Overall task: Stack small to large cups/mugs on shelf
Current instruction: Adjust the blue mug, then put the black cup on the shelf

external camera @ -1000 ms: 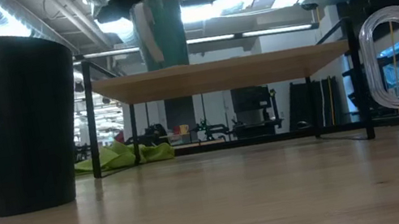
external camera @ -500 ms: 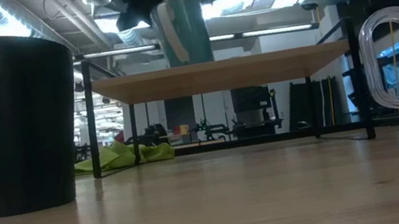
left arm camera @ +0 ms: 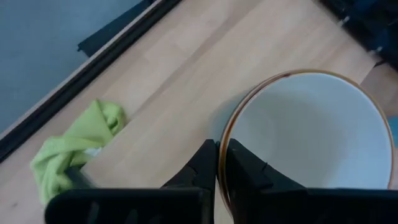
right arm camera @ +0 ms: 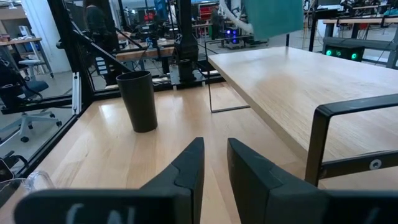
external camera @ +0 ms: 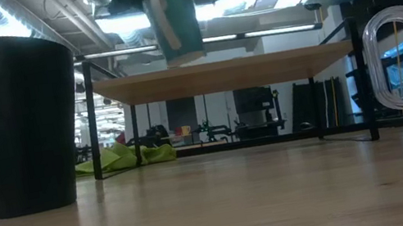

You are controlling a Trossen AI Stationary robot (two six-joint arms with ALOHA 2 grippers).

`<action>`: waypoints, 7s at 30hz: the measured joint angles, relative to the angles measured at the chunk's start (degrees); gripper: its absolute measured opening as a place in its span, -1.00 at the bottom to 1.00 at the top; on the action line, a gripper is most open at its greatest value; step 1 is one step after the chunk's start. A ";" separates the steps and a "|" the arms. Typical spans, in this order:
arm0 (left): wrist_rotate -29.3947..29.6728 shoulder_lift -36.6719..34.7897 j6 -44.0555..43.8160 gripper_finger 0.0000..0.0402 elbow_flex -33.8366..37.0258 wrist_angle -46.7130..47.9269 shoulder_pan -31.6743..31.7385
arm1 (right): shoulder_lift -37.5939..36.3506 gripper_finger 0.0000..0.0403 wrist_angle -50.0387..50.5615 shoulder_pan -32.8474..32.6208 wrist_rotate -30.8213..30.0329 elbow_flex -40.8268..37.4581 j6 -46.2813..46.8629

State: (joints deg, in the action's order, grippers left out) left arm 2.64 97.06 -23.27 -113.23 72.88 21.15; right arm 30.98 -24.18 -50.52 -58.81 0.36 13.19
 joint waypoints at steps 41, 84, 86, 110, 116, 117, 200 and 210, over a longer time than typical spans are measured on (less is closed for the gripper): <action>-1.08 1.99 -1.53 -0.92 1.11 0.53 -0.73 | 0.01 -0.64 0.00 -0.01 -0.02 0.00 0.00; -2.39 4.46 -0.64 -0.71 -1.43 1.10 -0.44 | 0.01 -0.64 0.00 -0.02 -0.02 0.00 -0.03; -2.39 4.44 -0.65 -0.71 -1.51 1.16 -0.44 | 0.02 -0.64 -0.02 0.00 -0.02 0.00 -0.09; 2.57 -1.82 -0.58 -0.72 -1.15 12.31 -9.91 | 0.02 -0.64 0.00 0.00 -0.02 -0.01 -0.02; 4.20 -1.76 -2.16 -0.83 1.67 12.01 -16.06 | 0.01 -0.64 0.00 0.00 -0.02 -0.01 0.02; 4.47 -1.81 -2.15 -0.87 1.98 11.74 -16.60 | 0.02 -0.64 0.00 0.00 -0.02 0.00 0.02; 13.89 -8.13 -53.83 -0.29 21.46 12.17 -49.69 | 0.02 -0.64 0.00 -0.02 -0.02 -0.02 -0.03; 10.53 -8.11 -59.51 -0.29 28.03 5.22 -49.70 | 0.02 -0.64 0.00 0.00 -0.02 0.00 -0.05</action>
State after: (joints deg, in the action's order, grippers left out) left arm 13.17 88.95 -82.78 -85.20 78.09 -28.56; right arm 31.00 -24.18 -50.53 -58.83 0.36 13.14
